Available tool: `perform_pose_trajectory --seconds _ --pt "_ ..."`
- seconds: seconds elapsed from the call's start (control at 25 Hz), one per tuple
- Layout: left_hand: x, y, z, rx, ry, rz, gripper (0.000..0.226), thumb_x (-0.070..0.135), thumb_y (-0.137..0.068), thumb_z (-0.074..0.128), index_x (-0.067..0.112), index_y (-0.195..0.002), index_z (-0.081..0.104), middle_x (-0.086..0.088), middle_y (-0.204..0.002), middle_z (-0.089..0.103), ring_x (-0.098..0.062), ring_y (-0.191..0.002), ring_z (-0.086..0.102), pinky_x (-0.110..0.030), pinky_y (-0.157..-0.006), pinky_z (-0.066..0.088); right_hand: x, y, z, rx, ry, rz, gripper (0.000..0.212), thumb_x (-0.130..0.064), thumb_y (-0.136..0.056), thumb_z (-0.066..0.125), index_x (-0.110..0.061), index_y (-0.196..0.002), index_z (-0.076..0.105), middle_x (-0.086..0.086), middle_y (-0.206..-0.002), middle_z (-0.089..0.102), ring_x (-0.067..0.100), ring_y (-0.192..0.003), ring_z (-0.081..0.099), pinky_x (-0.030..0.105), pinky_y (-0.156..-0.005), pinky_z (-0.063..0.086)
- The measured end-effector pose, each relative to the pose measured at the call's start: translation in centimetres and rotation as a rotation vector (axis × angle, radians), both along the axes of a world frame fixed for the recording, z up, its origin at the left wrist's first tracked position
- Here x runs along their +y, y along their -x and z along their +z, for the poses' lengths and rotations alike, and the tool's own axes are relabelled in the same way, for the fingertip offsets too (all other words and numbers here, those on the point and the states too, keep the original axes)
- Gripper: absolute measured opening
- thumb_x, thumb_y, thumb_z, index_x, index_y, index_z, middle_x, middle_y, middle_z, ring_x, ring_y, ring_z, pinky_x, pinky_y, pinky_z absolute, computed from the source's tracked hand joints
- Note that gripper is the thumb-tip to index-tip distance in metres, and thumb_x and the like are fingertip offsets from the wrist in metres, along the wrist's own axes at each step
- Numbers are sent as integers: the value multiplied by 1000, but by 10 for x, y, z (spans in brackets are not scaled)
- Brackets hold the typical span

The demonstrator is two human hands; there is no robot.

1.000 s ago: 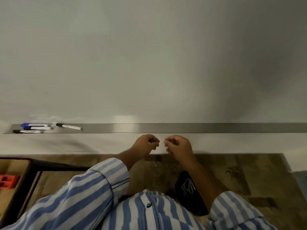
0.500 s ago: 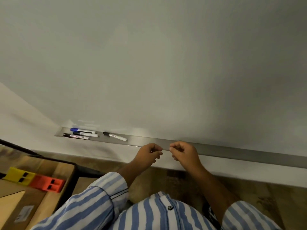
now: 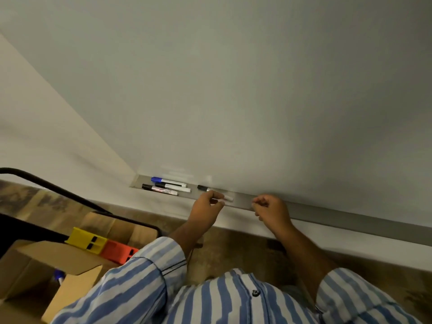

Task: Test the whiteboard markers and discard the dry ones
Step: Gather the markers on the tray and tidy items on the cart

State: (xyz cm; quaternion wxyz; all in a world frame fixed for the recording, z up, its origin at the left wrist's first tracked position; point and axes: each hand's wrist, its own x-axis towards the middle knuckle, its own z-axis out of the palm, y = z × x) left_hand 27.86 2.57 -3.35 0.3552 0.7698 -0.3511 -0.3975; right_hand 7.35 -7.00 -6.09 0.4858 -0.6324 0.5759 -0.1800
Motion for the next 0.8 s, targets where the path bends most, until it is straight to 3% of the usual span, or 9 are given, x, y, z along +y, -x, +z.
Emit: perform_pose_trajectory --seconds 0.08,0.16,0.36,0.52,0.8 --pt "0 -24 -2 -36 -22 38 23 23 -98 70 24 -122 69 4 -123 64 -11 -114 61 -29 -94 50 -3 -16 -9 67 40 21 13 -11 -94 77 -13 -106 80 7 -101 80 25 -92 75 44 -91 63" --pt "-3 -42 -7 -54 -23 77 28 22 -97 70 25 -125 67 2 -131 62 -12 -118 61 -34 -103 52 -2 -31 -11 146 95 110 16 -16 -95 76 -15 -110 81 4 -105 80 23 -96 74 38 -93 61" --pt "-12 -59 -8 -113 -100 65 52 20 -90 80 23 -138 60 -2 -142 54 -22 -130 55 -43 -115 50 -5 -63 -9 304 219 276 17 -33 -100 68 -24 -109 78 2 -100 78 26 -90 72 41 -83 62" --pt "-16 -61 -12 -83 -123 52 56 18 -91 80 19 -142 57 -4 -141 57 -21 -126 58 -40 -112 51 -1 -77 -8 400 277 304 19 -36 -97 69 -24 -108 78 3 -97 76 28 -89 71 31 -70 49" --pt "-14 -56 -20 -16 -64 93 40 14 -95 74 21 -133 61 -4 -131 65 -17 -114 67 -36 -103 57 -1 -67 -13 413 246 259 13 -27 -99 69 -21 -108 77 7 -103 75 31 -95 70 30 -72 41"
